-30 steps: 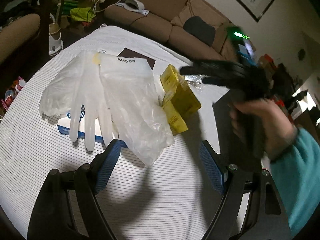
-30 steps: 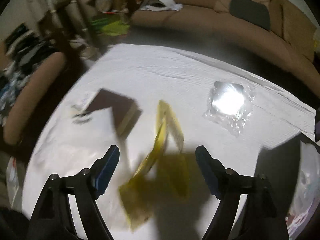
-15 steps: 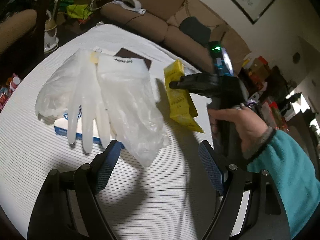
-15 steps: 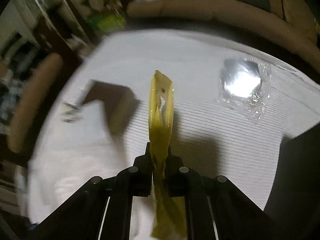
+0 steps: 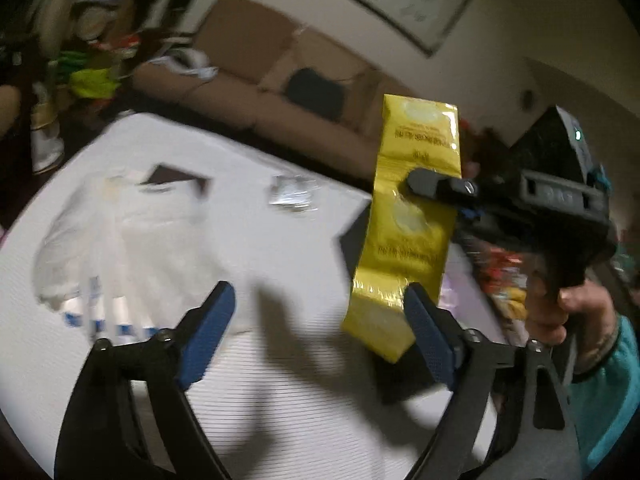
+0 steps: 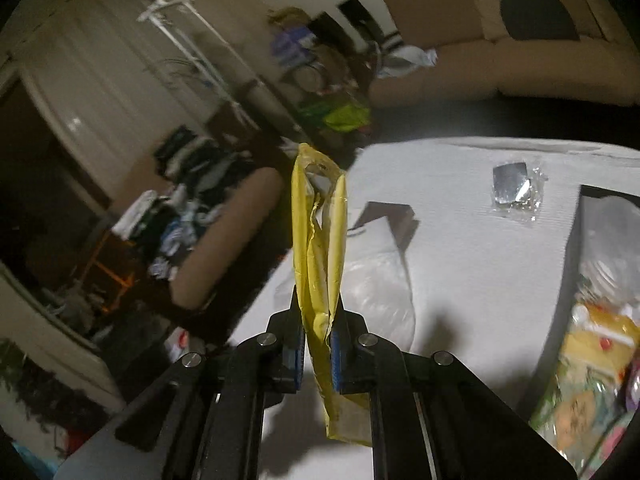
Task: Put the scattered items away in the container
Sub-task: 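Lift the yellow tea packet and carry it toward the box with the right tool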
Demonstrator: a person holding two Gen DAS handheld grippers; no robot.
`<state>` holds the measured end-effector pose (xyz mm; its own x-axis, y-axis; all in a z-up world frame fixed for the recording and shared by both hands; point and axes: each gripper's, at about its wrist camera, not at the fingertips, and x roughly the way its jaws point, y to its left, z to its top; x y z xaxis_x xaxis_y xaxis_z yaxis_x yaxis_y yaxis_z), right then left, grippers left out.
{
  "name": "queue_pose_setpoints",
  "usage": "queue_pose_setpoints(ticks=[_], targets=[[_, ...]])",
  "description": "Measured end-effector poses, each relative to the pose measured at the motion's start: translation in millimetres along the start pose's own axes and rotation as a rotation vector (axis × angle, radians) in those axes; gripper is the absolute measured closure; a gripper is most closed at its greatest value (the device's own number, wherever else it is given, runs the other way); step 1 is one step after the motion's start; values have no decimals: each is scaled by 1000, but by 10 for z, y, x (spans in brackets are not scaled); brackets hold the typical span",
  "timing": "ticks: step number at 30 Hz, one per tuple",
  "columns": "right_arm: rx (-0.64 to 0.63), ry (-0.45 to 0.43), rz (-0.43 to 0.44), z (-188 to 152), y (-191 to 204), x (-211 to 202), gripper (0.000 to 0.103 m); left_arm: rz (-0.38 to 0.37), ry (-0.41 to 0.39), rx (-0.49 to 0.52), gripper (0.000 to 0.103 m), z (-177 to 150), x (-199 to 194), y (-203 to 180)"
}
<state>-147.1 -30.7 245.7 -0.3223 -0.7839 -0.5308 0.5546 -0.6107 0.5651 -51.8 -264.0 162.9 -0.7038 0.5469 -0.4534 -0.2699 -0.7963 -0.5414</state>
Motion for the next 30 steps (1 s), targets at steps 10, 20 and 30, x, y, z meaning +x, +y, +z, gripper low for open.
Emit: queue_pose_setpoints(ticks=[10,20,30], targets=[[67,4,152,-409,218,-855,94,-316,33,201,1,-121,152,-828],[147,-91,143,-422,-167,-1502,94,-490,111,189,60,-40,698,-1473],[199,-168,135,-218,-709,-1917,94,-421,206,253,60,203,1210,-1986]])
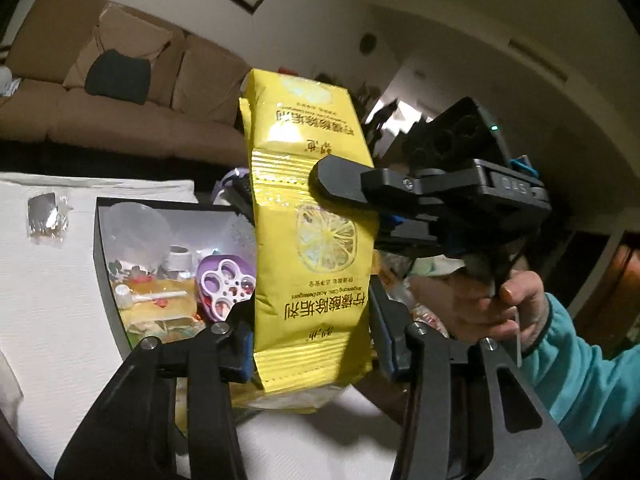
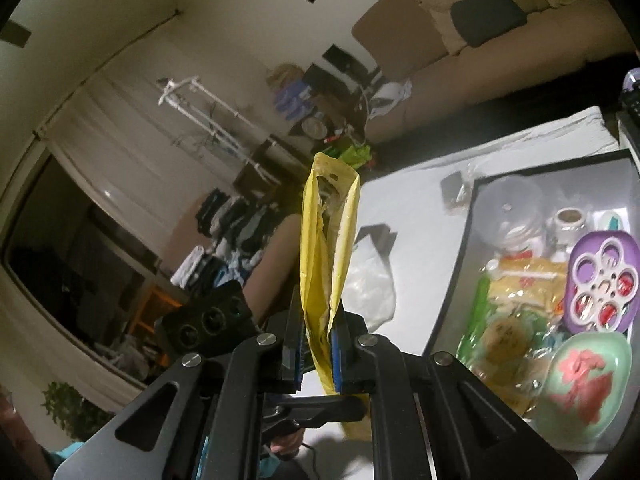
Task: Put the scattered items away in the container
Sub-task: 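Lift the yellow tea packet and carry it toward the box with the right tool, then lower the yellow tea packet into the box and open the right tool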
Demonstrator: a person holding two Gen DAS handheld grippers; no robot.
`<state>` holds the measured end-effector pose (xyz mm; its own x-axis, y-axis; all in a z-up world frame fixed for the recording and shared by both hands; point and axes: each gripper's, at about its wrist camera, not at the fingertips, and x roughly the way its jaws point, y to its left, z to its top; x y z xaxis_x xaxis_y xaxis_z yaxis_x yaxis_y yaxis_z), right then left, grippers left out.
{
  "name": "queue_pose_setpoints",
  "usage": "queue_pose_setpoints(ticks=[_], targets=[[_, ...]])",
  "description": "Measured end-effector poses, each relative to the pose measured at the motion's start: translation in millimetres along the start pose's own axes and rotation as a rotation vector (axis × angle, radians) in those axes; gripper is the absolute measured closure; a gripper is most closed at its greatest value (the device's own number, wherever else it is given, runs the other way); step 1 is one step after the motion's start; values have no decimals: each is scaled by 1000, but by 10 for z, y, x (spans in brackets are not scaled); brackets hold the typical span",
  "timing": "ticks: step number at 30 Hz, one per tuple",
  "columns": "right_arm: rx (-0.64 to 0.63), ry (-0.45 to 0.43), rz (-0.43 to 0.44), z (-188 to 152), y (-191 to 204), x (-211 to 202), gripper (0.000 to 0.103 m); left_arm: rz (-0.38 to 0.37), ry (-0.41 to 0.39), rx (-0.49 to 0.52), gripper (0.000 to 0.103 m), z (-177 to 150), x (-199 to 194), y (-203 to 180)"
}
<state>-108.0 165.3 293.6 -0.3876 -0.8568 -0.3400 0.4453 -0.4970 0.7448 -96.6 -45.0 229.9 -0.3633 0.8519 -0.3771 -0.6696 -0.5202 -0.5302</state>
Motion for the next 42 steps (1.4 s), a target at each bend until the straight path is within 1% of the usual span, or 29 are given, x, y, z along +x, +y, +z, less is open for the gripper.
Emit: queue_pose_setpoints(ticks=[5,8,13,15,17,19,21,24,26,29,31,35,37,39,40,42], targets=[[34,-54,26,82,-263,-141,94,37,79,20,59,135,264,-80],[51,-67,32,89,-407,-211,94,57,113,1,53,84,403,-102],[78,-72,-11,68,-673,-353,94,56,178,-8,53,-74,711,-102],[91,-57,-23,50,-777,-348,94,65,210,-17,53,-117,785,-86],[118,-26,-33,16,-918,-272,94,95,259,-25,53,-181,830,-40],[154,11,-34,-16,-1057,-135,94,134,296,-20,53,-252,819,27],[179,52,-32,-48,-1176,52,94,181,334,-49,53,-349,784,138],[222,110,-40,-94,-1352,366,94,238,361,-76,53,-454,736,269],[241,124,-35,-111,-1415,479,94,270,370,-99,53,-521,713,348],[238,119,-20,-127,-1426,510,94,271,377,-129,53,-571,745,407],[237,116,-28,-136,-1428,458,94,268,396,-143,53,-593,838,425],[295,106,-6,-189,-1500,250,94,235,432,-147,53,-622,1003,348],[317,117,-7,-228,-1537,185,93,220,457,-148,53,-651,1056,352],[353,139,-30,-260,-1663,193,93,223,488,-168,52,-684,1110,376],[367,151,-58,-266,-1733,220,92,242,508,-179,52,-701,1161,415],[394,185,-155,-256,-1936,325,90,314,545,-197,46,-728,1270,505]])
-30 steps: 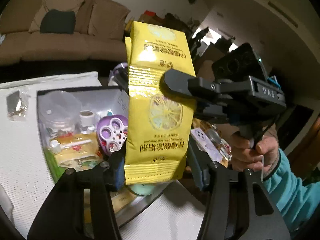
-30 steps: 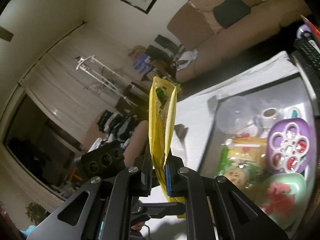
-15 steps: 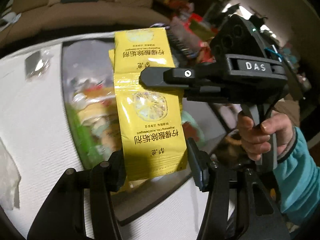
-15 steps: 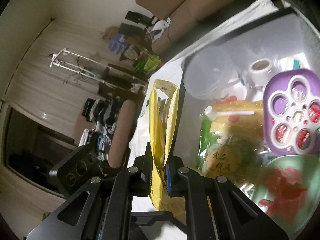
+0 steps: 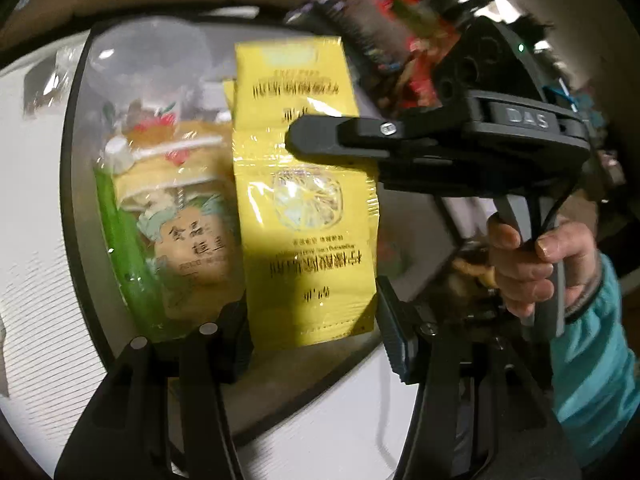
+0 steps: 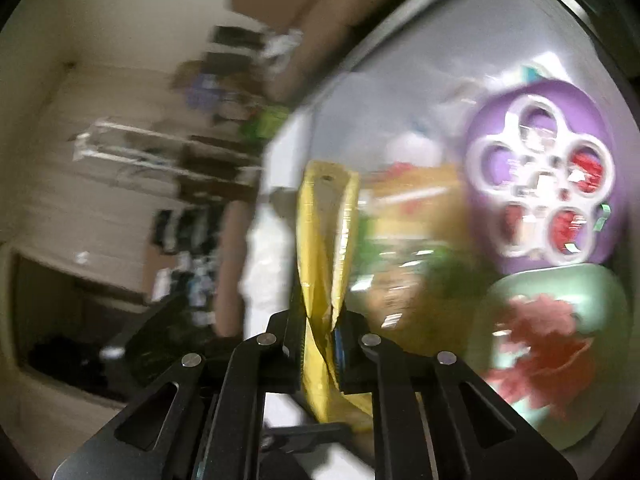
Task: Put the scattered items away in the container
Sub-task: 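Lower the yellow tea packet into the box and open the right tool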
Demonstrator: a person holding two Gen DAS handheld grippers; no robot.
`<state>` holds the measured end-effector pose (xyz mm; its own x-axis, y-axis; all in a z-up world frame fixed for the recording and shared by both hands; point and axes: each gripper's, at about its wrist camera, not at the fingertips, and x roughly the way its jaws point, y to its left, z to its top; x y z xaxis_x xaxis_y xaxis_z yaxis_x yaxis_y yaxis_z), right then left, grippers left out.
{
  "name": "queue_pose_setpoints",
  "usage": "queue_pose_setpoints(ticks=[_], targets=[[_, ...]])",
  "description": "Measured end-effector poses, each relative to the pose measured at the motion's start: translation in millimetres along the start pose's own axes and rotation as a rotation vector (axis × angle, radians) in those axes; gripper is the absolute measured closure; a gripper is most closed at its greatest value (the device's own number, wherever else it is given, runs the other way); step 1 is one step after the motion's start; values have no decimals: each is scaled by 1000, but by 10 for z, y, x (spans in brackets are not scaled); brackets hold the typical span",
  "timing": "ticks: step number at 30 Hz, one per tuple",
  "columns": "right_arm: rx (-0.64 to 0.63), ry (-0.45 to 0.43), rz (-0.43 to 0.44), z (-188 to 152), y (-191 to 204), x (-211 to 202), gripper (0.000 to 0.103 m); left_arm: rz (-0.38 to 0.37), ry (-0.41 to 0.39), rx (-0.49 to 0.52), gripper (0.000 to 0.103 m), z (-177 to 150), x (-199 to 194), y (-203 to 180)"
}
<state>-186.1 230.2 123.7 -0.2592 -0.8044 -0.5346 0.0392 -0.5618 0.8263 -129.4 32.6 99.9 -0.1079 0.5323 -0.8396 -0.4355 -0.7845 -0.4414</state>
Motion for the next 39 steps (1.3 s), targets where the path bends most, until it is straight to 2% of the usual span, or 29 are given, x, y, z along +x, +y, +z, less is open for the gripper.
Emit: queue_pose_setpoints(ticks=[3,6,8,10,11,13,15,17,19,20,22,24,27,28,29,31,33,39], targets=[[-22,11,-146,200,-112,154,88,32,23,-23,40,59,113,27],[-111,-35,-258,391,-56,184,82,55,27,-35,34,102,155,45],[-156,-51,-348,499,-3,189,64,48,23,-41,30,170,181,10],[-214,-90,-382,548,78,142,63,37,33,-44,30,231,239,-31],[-238,-108,-397,563,109,113,59,34,38,-44,30,246,263,-41],[-238,-133,-429,548,134,42,56,45,40,-41,30,259,282,-61],[-259,-158,-419,485,188,-60,56,33,23,-29,30,237,238,-105],[-290,-171,-458,411,222,-104,56,38,-10,-27,30,243,196,-143],[-285,-147,-445,356,197,-81,56,57,-52,-13,30,258,146,-220],[-269,-127,-436,327,166,-46,56,44,-62,-5,30,266,137,-267],[-245,-83,-478,294,81,37,56,-21,-36,8,29,303,210,-376],[-221,-59,-537,291,-18,99,56,-54,14,24,29,345,383,-499],[-187,-55,-544,263,-114,65,57,-50,85,20,30,386,678,-569],[-187,-58,-541,245,-118,35,61,-62,102,6,30,388,732,-560],[-187,-61,-532,239,-124,13,61,-75,112,-4,30,357,737,-567],[-198,-60,-540,234,-128,-22,61,-81,98,4,30,304,650,-567],[-229,-70,-542,231,-70,-83,59,-54,48,20,30,231,429,-550],[-236,-129,-460,178,101,-284,59,32,-96,2,30,-51,-294,-408]])
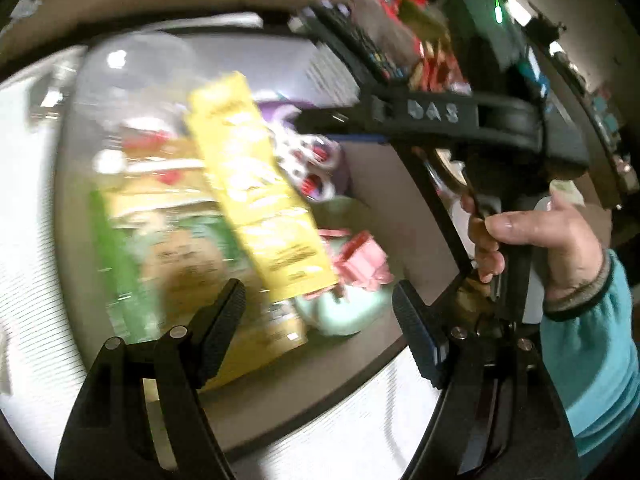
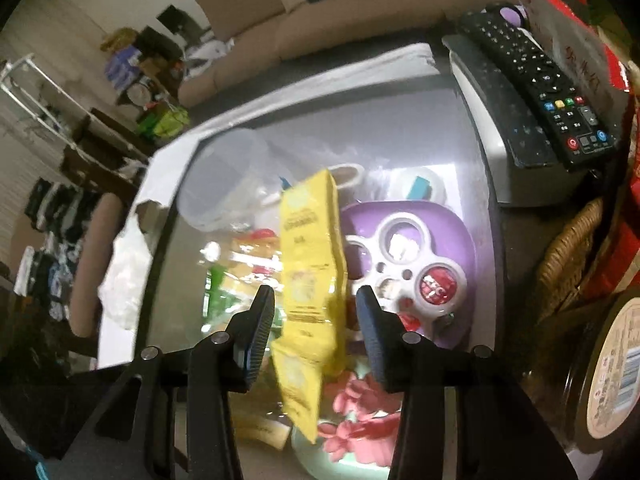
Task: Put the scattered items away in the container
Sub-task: 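Lower the yellow tea packet into the box and open the right tool, then move the right tool back over the table toward the clear bagged square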
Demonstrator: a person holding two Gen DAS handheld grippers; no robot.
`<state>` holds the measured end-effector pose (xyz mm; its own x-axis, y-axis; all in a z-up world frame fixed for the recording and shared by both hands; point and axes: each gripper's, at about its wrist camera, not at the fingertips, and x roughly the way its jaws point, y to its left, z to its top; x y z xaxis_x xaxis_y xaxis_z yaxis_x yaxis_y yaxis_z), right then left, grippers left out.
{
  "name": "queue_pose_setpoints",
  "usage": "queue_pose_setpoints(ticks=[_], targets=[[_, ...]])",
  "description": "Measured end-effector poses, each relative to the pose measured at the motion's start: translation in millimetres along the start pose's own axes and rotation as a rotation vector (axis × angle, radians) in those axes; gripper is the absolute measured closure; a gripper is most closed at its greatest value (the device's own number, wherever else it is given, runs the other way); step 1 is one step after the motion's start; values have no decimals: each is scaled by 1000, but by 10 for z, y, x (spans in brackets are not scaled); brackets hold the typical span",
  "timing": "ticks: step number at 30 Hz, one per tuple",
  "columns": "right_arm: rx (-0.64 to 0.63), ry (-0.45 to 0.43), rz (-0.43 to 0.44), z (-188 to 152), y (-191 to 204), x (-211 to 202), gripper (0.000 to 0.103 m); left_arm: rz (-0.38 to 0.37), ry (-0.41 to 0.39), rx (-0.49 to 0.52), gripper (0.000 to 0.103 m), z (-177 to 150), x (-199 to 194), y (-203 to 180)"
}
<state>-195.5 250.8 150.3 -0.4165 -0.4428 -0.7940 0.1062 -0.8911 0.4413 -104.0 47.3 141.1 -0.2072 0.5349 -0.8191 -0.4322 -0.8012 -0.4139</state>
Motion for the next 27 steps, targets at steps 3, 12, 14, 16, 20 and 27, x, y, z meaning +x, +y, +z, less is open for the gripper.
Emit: queue_pose_setpoints(ticks=[3,12,14,16,20,27], targets=[[21,-27,40,-78,62,-136,58,55,-86,-23,30,-95,-263,153],[-143,-102,131,-445,999,-455,48,106,-328,-226,11,-642,-920,1004],[-182,-109,146,-480,1246,-430,38,117,-364,-265,5,-754,-997,1191],[-211,-103,167,-489,1487,-354,34,139,-397,-303,4,-866,-1071,1406],[-247,-83,199,-450,1952,-117,30,225,-462,-379,4,-1034,-1260,1838],[-282,-66,242,-401,2594,387,14,378,-504,-463,0,-1146,-1561,2456]])
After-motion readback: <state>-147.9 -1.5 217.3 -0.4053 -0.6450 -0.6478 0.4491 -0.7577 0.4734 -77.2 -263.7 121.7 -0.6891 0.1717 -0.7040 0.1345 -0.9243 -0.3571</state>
